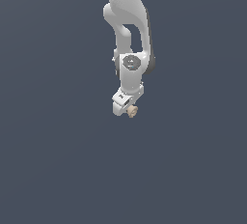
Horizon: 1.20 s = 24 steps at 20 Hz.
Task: Pick up the object and move it to a goal position.
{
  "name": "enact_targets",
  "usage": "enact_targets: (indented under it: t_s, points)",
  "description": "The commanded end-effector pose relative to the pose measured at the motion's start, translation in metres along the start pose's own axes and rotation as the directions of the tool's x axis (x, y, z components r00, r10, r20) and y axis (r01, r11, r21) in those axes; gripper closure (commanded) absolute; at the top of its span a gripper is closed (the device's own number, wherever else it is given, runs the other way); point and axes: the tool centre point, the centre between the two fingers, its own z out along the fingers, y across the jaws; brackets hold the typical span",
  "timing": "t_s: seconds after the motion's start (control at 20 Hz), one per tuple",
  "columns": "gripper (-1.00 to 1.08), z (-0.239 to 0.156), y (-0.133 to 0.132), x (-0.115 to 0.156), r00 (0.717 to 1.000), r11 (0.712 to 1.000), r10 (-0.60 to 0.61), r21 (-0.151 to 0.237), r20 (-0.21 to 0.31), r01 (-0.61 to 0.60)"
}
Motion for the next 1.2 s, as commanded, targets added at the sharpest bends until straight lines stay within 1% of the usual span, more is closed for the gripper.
enact_targets:
  t_s: [0.0,0.3,0.55,0.8,1.15]
  points:
    - [1.08,0.0,0.0,0.0,1.0,1.0,0.0,0.0,0.0,0.0]
    - [1.08,-0.011,0.0,0.008,1.0,1.0,0.0,0.0,0.0,0.0]
    - [1.08,-0.032,-0.001,0.025,1.0,1.0,-0.001,0.0,0.0,0.001]
    - [1.08,-0.064,-0.001,0.05,1.0,1.0,-0.001,0.001,0.0,0.001]
    - [1.08,-0.12,-0.001,0.094,1.0,1.0,-0.001,0.001,-0.001,0.001]
